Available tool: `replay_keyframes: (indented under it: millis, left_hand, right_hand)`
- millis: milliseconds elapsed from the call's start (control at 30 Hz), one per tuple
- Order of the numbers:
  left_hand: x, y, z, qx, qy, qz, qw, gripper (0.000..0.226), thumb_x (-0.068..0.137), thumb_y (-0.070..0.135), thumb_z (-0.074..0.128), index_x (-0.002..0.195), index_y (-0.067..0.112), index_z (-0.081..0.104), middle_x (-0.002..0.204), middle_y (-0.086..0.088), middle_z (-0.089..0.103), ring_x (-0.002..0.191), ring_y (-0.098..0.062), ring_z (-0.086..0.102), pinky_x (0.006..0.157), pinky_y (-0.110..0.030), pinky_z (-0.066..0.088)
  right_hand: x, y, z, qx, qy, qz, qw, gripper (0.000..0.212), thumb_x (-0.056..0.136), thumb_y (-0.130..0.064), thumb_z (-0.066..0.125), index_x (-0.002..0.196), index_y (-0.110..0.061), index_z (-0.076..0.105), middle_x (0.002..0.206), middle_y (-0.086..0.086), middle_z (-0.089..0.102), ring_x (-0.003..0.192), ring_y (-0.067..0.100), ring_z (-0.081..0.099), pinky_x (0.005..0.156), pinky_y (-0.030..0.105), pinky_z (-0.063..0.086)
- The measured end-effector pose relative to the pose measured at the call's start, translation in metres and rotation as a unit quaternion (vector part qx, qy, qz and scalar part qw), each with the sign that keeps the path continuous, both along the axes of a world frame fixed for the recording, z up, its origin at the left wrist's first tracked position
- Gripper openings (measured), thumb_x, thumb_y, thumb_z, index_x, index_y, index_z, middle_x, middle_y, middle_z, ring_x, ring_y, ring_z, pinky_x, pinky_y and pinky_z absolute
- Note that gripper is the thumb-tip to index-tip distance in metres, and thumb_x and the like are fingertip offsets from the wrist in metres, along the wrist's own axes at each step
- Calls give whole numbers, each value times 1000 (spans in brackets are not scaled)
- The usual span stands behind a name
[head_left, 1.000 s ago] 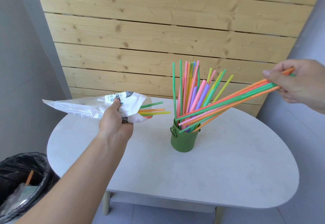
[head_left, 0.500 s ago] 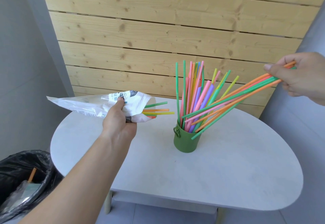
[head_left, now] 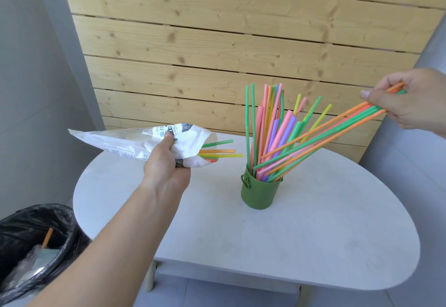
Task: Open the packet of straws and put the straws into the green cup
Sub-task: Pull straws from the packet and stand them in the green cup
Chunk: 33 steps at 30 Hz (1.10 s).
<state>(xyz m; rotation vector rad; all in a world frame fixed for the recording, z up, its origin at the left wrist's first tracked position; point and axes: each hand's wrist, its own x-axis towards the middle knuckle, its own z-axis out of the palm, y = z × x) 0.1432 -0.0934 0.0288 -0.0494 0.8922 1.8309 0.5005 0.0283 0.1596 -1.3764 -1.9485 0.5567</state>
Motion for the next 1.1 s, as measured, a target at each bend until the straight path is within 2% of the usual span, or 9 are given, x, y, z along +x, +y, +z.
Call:
replay_keyframes:
  millis: [200,333,500,600,733,833,933,1000,1100]
  left_hand:
    - [2,1,0,-2,3,-2,1000,25,108,23,60,130,11,64,124,-9,73,104,-35,74,41,-62,57]
    - [4,0,1,-8,4,3,1000,21,106,22,63,124,10,65,114,-7,73,95,-32,74,39,-58,56]
    - [2,1,-2,-6,9,0,1000,31,107,22,62,133,6,64,134,-11,71,119,-38,72,41,-60,57]
    - [0,1,-2,-1,18,1,1000,32,108,22,60,135,7,63,133,-12,72,116,-39,73,43,-58,58]
    - [1,0,-1,4,18,-7,1000,16,108,22,59,114,10,66,118,-9,73,101,-35,74,40,-57,57]
    - [1,1,-3,4,15,-17,1000,24,109,25,58,126,9,63,122,-11,72,103,-38,74,43,-60,58]
    - [-2,3,-4,-1,6,-5,1000,23,107,23,61,126,10,66,128,-9,73,114,-37,73,61,-71,60]
    - [-4,4,-5,-4,3,-2,1000,22,106,22,63,124,10,68,129,-9,73,117,-36,73,54,-71,58]
    - [-6,6,-9,-4,2,-3,1000,35,106,24,64,136,7,64,135,-11,72,121,-39,71,46,-63,58]
  right_hand:
    - [-1,-7,3,7,-40,13,999,27,86,-45,72,77,-20,67,35,-5,42,32,17,29,53,26,31]
    - [-27,-18,10,32,-124,29,991,28,88,-44,70,72,-20,68,38,-7,49,33,11,36,53,24,32]
    - [-73,-20,18,88,-247,52,964,31,89,-45,67,76,-18,64,70,3,62,59,17,50,51,30,31]
    - [-96,-12,17,114,-288,55,949,32,91,-49,63,80,-19,61,74,1,60,65,11,50,53,30,31]
    - [-125,2,8,163,-303,41,938,39,94,-58,51,79,-21,55,71,0,59,71,26,55,57,34,37]
    - [-139,11,-2,197,-312,2,929,43,98,-58,37,83,-22,53,76,1,58,81,33,55,62,36,37]
    - [-147,18,-13,229,-294,30,928,42,101,-53,33,82,-19,50,86,4,52,93,35,56,67,37,37]
    - [-151,20,-17,239,-284,43,927,44,102,-50,35,88,-14,55,92,6,52,99,37,56,72,38,38]
    - [-156,20,-20,249,-309,41,917,47,103,-48,34,102,-11,62,101,11,59,106,38,56,82,42,41]
